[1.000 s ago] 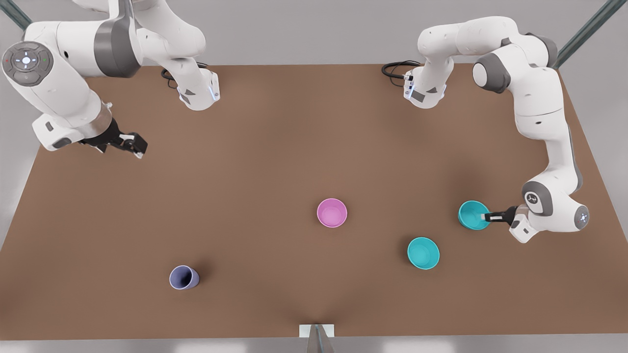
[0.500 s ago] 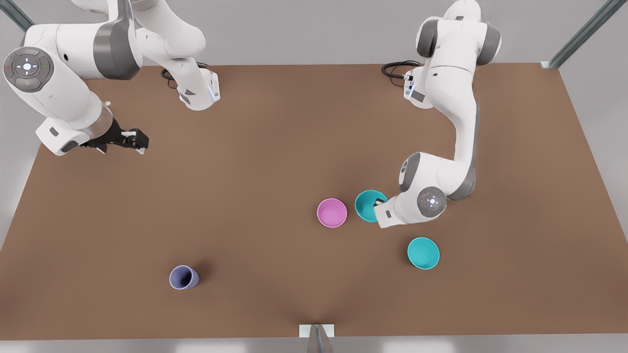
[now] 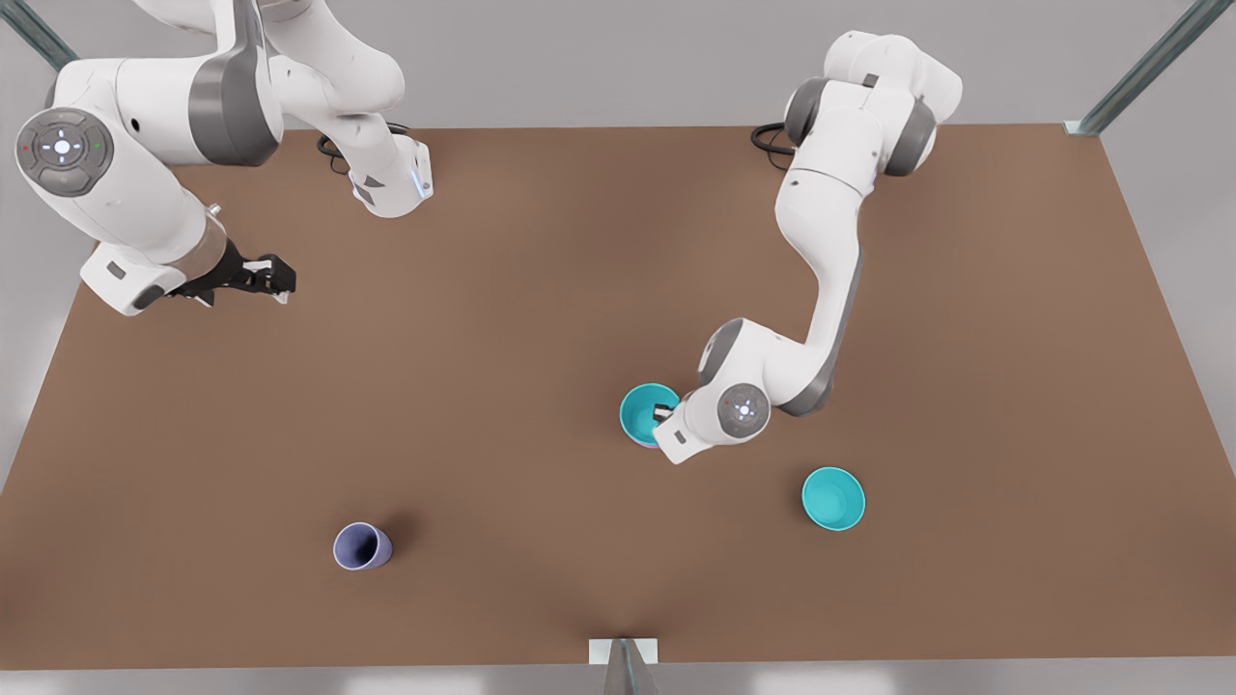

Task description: Stack the blue bowl on the pink bowl

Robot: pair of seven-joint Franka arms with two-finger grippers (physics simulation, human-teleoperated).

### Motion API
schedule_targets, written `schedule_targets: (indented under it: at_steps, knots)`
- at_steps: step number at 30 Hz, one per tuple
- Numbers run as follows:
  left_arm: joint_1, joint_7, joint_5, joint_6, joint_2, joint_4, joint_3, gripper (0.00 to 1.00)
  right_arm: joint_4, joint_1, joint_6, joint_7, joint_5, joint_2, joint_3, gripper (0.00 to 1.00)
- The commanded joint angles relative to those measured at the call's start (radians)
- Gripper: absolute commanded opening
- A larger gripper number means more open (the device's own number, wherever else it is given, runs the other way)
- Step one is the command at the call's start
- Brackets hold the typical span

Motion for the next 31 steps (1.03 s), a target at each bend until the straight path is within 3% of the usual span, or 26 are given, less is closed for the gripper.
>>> schedule_targets:
  at_steps: [1, 13, 14, 15, 16, 18, 20, 21, 24, 25, 26, 27, 28, 31]
  knots:
    - [-0.002, -0.354, -0.004, 0.0, 0.007, 0.001, 0.001, 0.21, -0.007, 0.0, -0.002, -0.048, 0.0, -0.001, 0.0, 1.0]
    - [-0.002, -0.348, 0.0, 0.0, 0.017, -0.021, 0.001, 0.21, -0.013, 0.0, -0.004, -0.051, 0.0, 0.0, 0.0, 1.0]
    - [-0.002, -0.346, 0.0, -0.002, 0.017, -0.021, 0.001, 0.29, -0.014, 0.0, -0.004, -0.051, 0.0, 0.0, 0.0, 1.0]
    - [0.0, -0.343, 0.0, 0.0, 0.017, -0.021, 0.001, 0.69, -0.019, 0.0, -0.004, -0.051, 0.002, 0.0, 0.0, 1.0]
    - [0.001, -0.328, 0.0, 0.0, 0.017, -0.021, 0.001, 1.0, -0.019, 0.0, -0.004, -0.051, 0.002, 0.0, 0.0, 1.0]
    - [0.007, -0.326, 0.001, -0.049, 0.007, -0.03, 0.002, 1.0, -0.021, 0.0, -0.004, -0.051, 0.002, 0.0, 0.0, 1.0]
    - [0.05, -0.314, 0.058, -0.472, -0.168, 0.022, 0.097, 1.0, -0.021, 0.0, -0.002, -0.051, 0.0, 0.0, 0.002, 1.0]
    - [0.063, -0.276, 0.113, -0.581, -0.235, 0.039, 0.13, 1.0, -0.021, 0.0, 0.001, -0.051, 0.0, 0.0, 0.0, 1.0]
    - [0.104, 0.258, 0.237, -0.637, -0.381, 0.039, 0.331, 1.0, -0.019, 0.0, 0.001, -0.051, 0.002, -0.001, 0.0, 1.0]
    - [0.141, 0.278, 0.266, -0.638, -0.461, 0.03, 0.297, 1.0, -0.019, 0.0, 0.001, -0.051, 0.002, -0.001, 0.0, 1.0]
    - [0.326, 0.279, 0.305, -0.629, -0.509, 0.01, 0.069, 1.0, -0.019, 0.0, 0.001, -0.051, 0.002, -0.001, 0.0, 1.0]
    - [0.351, 0.276, 0.368, -0.559, -0.576, -0.066, -0.01, 1.0, -0.021, 0.0, 0.001, -0.052, 0.0, -0.001, 0.0, 1.0]
    - [0.397, 0.279, 0.342, -0.522, -0.638, -0.139, -0.037, 1.0, -0.021, 0.0, 0.0, -0.052, 0.0, -0.001, 0.0, 1.0]
    - [0.391, 0.276, 0.339, -0.529, -0.635, -0.137, -0.037, 1.0, -0.022, 0.0, 0.0, -0.052, 0.002, -0.003, 0.0, 1.0]
